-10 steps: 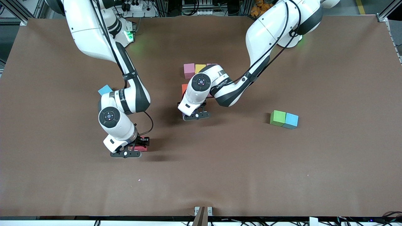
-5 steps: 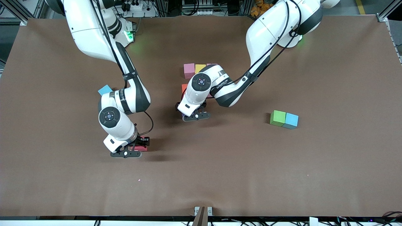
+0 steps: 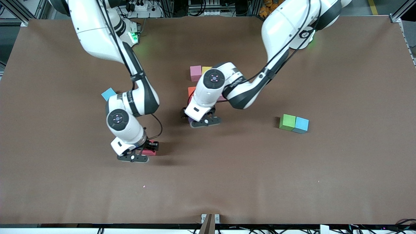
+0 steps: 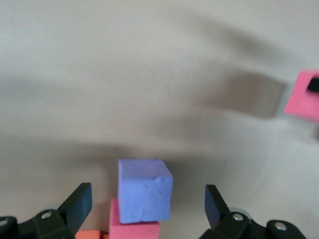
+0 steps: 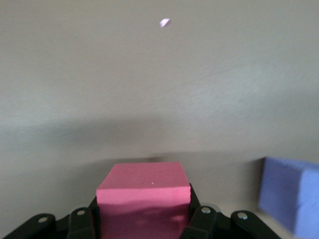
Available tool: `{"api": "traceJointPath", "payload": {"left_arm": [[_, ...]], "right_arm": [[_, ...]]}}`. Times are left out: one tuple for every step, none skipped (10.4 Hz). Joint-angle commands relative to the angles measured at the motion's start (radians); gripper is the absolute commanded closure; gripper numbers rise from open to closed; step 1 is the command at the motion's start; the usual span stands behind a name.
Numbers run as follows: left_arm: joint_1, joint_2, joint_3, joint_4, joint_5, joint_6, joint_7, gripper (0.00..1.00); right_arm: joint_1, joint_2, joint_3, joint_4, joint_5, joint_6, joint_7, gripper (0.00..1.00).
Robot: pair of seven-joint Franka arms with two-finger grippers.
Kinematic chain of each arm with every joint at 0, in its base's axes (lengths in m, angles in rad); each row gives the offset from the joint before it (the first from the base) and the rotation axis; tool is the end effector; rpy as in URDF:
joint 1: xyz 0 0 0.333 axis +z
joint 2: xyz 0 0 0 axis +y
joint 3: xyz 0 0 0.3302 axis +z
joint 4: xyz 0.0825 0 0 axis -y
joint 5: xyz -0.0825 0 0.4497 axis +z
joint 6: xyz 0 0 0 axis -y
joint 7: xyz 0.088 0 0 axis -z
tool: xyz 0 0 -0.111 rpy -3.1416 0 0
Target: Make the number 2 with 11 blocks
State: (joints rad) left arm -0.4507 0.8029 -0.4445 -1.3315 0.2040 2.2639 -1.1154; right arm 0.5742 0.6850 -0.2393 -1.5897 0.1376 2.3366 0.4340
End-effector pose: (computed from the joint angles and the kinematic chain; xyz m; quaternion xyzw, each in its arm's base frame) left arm 0.5838 -0.5829 0.2773 0.9843 0.1280 -0.0012 0.1215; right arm 0.7146 0.2751 0.2149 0.9967 -0.0660 0.0473 0.0053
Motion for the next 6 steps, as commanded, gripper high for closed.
{"api": "traceJointPath", "payload": {"left_arm": [[0.099, -0.138, 0.004, -0.131, -0.008, -0.095, 0.022, 0.0], [0.165, -0.204, 0.004, -0.215, 0.009, -0.093, 0.037, 0.0], [0.223, -0.258, -0.002, -0.28, 0.018, -0.093, 0.08, 0.0], [0.275, -0.31, -0.003, -0.341, 0.017, -0.093, 0.135, 0.0], [0.337, -0.351, -0.006, -0.389, 0.018, -0.093, 0.176, 0.0], [0.384, -0.385, -0.006, -0.431, 0.018, -0.092, 0.227, 0.0]], "right_arm": [[0.045, -0.048, 0.0, -0.007, 0.007, -0.06, 0.127, 0.51], [0.067, -0.061, 0.0, -0.007, 0.007, -0.078, 0.178, 0.51], [0.096, -0.071, 0.0, -0.007, 0.007, -0.092, 0.242, 0.51], [0.125, -0.082, 0.0, -0.007, 0.005, -0.098, 0.341, 0.52], [0.165, -0.091, 0.0, -0.006, 0.005, -0.106, 0.461, 0.53], [0.203, -0.091, 0.0, -0.001, 0.005, -0.105, 0.595, 0.53]]}}
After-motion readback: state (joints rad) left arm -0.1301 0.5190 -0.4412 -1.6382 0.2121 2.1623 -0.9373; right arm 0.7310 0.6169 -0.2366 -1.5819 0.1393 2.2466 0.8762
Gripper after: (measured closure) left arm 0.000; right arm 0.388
